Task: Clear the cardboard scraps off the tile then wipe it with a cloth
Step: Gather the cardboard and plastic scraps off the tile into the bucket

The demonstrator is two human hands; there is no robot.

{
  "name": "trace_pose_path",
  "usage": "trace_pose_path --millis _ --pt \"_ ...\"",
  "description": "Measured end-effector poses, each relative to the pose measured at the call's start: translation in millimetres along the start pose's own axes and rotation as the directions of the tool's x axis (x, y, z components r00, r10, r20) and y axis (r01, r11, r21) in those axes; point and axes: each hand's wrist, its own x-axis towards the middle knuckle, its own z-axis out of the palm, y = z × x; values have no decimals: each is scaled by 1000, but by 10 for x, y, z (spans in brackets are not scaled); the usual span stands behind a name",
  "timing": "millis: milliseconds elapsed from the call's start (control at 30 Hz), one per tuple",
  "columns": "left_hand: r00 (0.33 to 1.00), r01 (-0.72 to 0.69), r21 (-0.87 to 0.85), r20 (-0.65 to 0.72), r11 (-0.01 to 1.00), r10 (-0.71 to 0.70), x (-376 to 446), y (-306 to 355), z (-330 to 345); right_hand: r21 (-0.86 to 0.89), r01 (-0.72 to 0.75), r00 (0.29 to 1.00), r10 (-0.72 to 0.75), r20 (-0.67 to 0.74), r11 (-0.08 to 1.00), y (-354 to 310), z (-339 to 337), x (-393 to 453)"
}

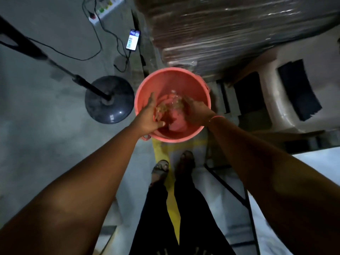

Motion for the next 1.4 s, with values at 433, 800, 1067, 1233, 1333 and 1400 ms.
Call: trace_pose_path --millis 433,800,1067,1233,1333,1400 --pt "907 -200 683 -141 703 396 -826 1230 -239 -132 -48 902 -14 -431 990 -471 -250 -1622" --pt "673 -489 797 86 354 734 -1545 2373 234 18 -327 652 240 -719 945 -222 -131 -3313" --pt "552 -633 749 259 196 793 -1949 3021 1167 212 -511 473 478 -740 833 495 578 -4487" --pt "662 -642 657 214 395 719 -2250 3419 1822 329 -555 355 575 -737 764 1034 990 -5329" --pt "851 -481 531 94 697 516 -2415 3492 2177 442 -538 269 642 -718 718 1367 1319 -5879" --pt "935 -326 491 39 808 353 -2424 3426 2368 543 -518 195 710 -677 661 1589 1575 -6263"
